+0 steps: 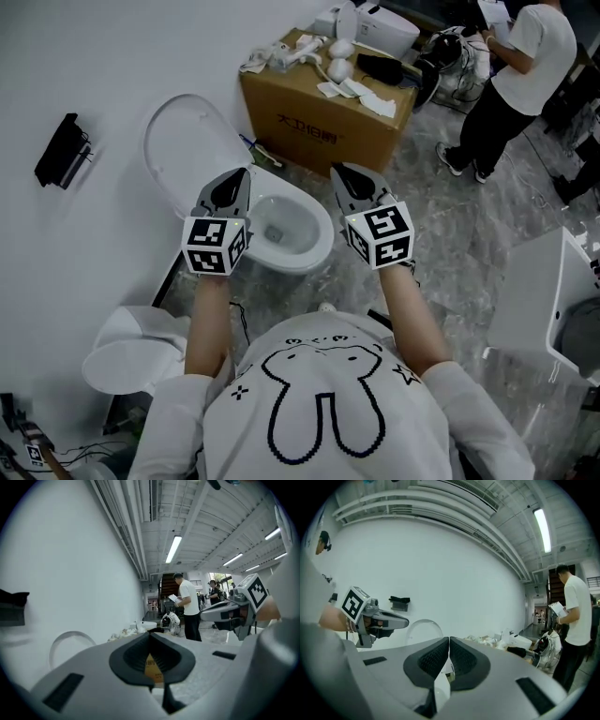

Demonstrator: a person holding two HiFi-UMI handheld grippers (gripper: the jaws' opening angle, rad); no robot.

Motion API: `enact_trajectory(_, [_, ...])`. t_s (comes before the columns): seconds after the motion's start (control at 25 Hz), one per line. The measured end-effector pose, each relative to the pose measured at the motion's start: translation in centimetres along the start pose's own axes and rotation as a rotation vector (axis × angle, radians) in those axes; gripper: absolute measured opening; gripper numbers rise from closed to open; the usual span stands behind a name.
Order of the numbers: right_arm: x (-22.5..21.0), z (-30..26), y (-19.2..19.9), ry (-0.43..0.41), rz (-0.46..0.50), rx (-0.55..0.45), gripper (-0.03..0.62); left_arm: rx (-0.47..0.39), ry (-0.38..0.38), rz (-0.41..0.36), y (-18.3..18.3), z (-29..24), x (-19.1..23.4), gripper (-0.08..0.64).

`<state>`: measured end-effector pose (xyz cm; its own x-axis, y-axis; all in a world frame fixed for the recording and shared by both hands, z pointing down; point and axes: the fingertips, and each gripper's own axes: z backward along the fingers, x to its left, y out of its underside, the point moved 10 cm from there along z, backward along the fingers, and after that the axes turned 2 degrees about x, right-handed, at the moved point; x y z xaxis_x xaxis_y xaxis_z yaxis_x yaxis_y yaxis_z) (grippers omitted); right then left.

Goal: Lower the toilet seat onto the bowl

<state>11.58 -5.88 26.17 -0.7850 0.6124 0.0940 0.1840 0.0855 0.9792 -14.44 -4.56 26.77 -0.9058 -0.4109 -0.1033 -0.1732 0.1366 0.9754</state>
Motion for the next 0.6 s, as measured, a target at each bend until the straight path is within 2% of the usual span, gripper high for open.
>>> enact_trajectory(0.36, [1.0, 2.3, -4.3, 0.007, 0.095, -0.174, 0.028, -0.245, -0.116, -0.032, -4.4, 4.3, 0.9, 0.009])
enact_trajectory(0.6, [0.7, 3.7, -6.6, 0.043, 0.115, -0.27, 0.028, -0.32, -0.182, -0.112, -6.7, 6.2, 0.8, 0.009])
